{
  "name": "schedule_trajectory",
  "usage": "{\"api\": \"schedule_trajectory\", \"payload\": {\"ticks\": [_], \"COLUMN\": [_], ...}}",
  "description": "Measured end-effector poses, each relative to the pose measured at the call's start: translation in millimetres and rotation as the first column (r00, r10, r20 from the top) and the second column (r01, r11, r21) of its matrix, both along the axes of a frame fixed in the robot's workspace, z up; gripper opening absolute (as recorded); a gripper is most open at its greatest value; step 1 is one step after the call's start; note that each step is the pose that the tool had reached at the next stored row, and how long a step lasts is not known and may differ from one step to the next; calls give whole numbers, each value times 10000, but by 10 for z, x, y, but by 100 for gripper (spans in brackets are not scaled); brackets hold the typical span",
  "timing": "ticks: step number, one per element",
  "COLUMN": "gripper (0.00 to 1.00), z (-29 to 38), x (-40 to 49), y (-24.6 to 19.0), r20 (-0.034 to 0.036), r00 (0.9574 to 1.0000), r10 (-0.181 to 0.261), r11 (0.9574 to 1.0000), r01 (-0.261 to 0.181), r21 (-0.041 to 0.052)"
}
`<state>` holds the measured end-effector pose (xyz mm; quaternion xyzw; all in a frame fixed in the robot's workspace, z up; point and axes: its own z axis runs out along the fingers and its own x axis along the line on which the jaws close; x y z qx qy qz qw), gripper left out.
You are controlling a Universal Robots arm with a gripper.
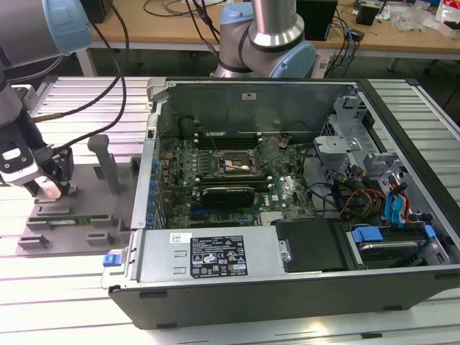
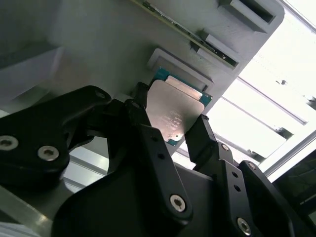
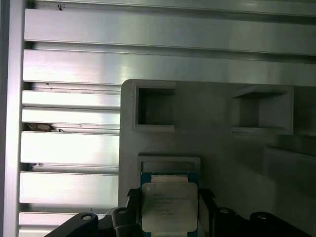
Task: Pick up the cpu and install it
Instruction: 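Pick up the cpu and move it towards the insertion slot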
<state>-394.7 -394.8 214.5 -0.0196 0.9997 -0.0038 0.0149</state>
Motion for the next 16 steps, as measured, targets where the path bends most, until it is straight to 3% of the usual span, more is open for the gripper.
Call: {"api": "schedule_trajectory", "payload": {"ticks": [8, 16], "gripper": [55, 55], "z": [118, 192], "x": [0, 0], "y": [0, 0], "r20": [0, 1], "r00": [10000, 10000], "r10": [0, 0], "r11": [10000, 10000], "r01": [0, 0], "r21": [-1, 0]}}
